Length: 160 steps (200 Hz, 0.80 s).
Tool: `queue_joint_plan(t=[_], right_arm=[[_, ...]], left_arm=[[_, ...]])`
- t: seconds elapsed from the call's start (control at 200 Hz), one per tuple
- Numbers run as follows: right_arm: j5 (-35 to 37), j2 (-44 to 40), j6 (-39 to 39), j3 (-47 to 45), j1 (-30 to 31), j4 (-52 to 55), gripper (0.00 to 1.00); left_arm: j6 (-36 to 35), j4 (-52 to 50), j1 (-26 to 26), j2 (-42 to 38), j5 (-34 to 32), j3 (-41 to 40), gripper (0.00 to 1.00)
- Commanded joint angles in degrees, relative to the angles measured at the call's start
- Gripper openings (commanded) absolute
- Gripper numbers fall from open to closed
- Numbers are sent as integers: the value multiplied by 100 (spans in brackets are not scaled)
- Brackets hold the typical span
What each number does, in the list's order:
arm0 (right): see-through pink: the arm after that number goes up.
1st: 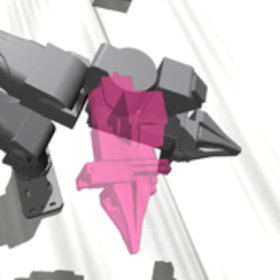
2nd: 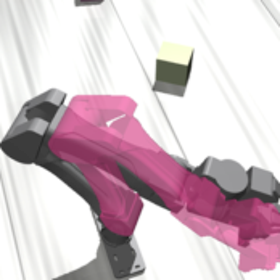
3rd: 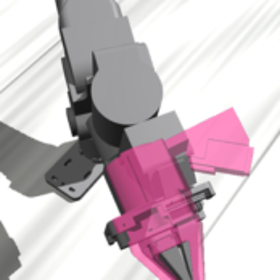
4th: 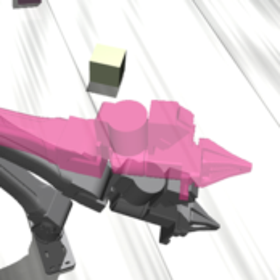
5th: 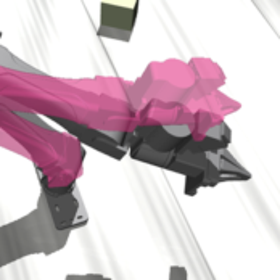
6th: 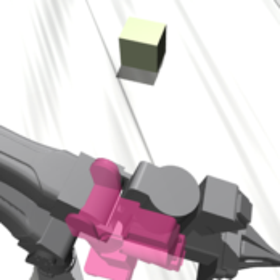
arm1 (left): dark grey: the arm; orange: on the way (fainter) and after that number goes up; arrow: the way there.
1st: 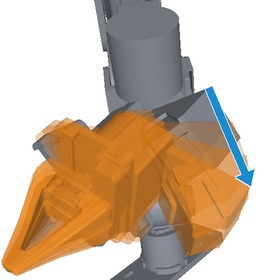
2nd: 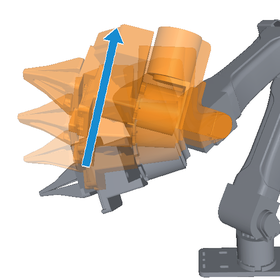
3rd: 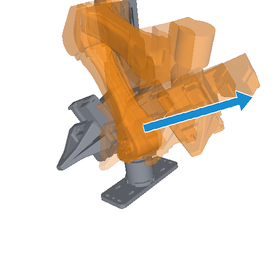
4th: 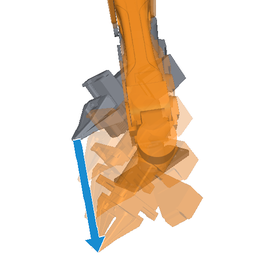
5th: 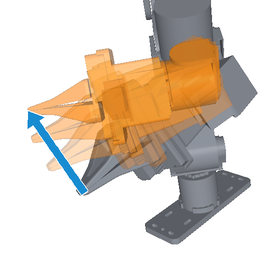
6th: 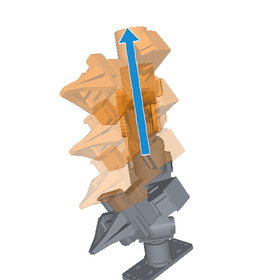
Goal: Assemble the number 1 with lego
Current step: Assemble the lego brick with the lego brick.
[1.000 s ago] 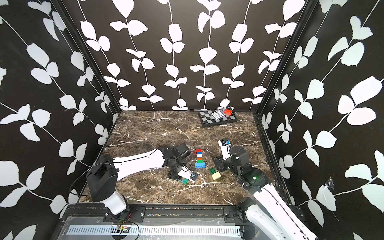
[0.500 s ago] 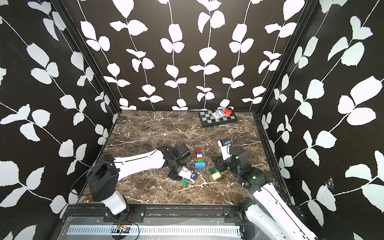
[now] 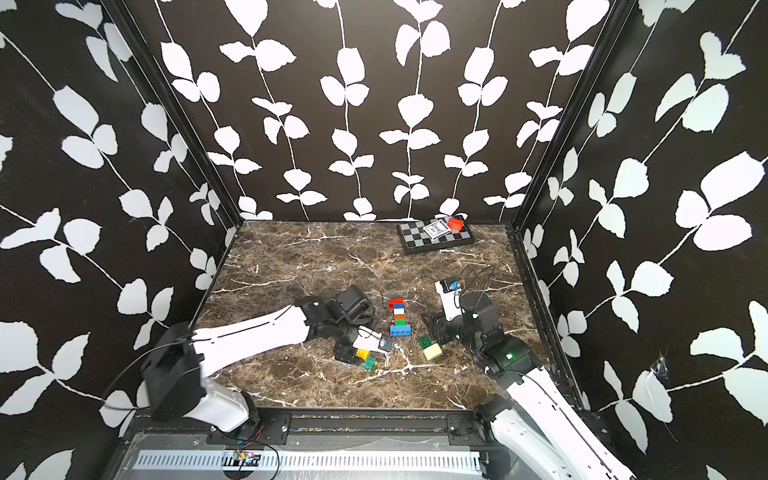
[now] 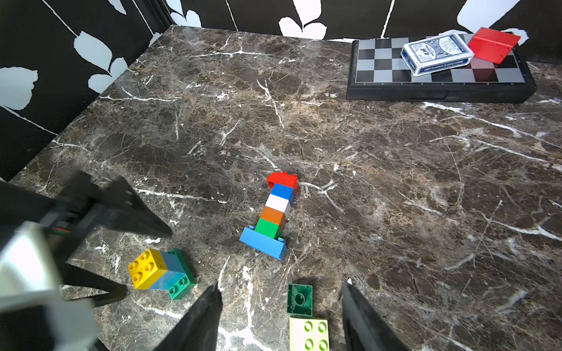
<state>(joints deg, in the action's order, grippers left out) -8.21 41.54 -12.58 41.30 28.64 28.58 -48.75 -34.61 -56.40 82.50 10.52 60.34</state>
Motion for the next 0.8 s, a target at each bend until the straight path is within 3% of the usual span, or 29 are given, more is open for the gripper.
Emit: queue_joint_plan(t=[0.0, 0.095, 0.19, 0.37, 0.58, 0.795], right_arm=[[-204, 220, 178, -77, -25, 64, 61], [-131, 647, 345, 121, -17, 444, 60], [96, 1172, 354, 356, 12, 863, 59], [463, 2311, 197, 853, 58, 1692, 60], [420, 3417, 158, 1404, 173, 2075, 67], [537, 4289, 299, 1856, 498, 2199, 68]], left_arm=[[1469, 1296, 72, -849, -274, -538, 84], [2830, 2278, 149, -1339, -1322, -908, 85], [3961, 2473, 274, -1521, -2501, -922, 89], [5851, 2162, 973, -1713, -3010, -888, 91], [6344, 2204, 1175, -1957, -3144, -1241, 93], [6518, 2284, 1254, -1948, -3083, -1325, 94]])
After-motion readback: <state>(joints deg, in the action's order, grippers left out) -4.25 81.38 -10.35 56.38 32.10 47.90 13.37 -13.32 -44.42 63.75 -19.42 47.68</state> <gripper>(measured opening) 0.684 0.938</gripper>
